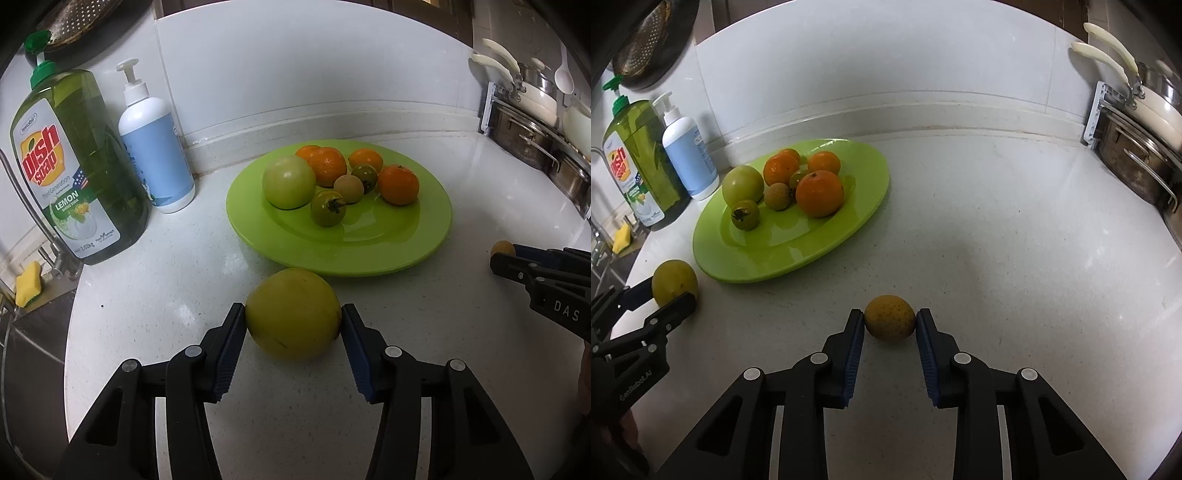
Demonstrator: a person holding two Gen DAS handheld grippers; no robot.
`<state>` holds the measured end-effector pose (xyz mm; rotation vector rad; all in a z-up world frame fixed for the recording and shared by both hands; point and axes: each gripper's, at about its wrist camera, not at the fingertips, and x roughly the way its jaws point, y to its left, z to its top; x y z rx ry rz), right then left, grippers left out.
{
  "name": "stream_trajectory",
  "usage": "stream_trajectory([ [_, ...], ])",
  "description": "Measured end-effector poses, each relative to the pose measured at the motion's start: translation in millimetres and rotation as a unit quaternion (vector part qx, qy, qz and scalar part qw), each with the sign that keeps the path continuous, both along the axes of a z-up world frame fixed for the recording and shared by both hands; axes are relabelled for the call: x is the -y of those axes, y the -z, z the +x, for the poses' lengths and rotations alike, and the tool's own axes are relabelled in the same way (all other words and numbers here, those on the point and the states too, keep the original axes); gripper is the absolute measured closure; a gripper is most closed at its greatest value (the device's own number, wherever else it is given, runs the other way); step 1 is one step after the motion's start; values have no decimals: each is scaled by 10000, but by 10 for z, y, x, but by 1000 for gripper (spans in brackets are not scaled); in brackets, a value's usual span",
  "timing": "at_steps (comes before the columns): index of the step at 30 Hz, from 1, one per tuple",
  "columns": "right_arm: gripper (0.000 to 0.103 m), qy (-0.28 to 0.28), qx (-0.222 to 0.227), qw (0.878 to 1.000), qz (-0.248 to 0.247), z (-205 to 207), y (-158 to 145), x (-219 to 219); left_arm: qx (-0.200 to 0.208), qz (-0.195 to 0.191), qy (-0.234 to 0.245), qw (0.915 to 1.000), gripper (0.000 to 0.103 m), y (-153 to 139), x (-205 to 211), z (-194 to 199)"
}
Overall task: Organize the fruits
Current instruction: 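Grasp the yellow-green pomelo with the left tool while the right tool grasps a brown fruit, then carry the pomelo and brown fruit over the green plate with both tools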
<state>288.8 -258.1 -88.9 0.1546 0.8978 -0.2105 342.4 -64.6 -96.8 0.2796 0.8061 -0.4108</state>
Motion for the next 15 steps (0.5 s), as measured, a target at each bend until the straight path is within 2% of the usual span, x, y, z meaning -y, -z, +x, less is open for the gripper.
stream_trajectory([
  [15, 73, -150, 179, 9997, 20, -85, -142, -32, 157, -154, 39, 9998, 52, -203, -19, -120],
])
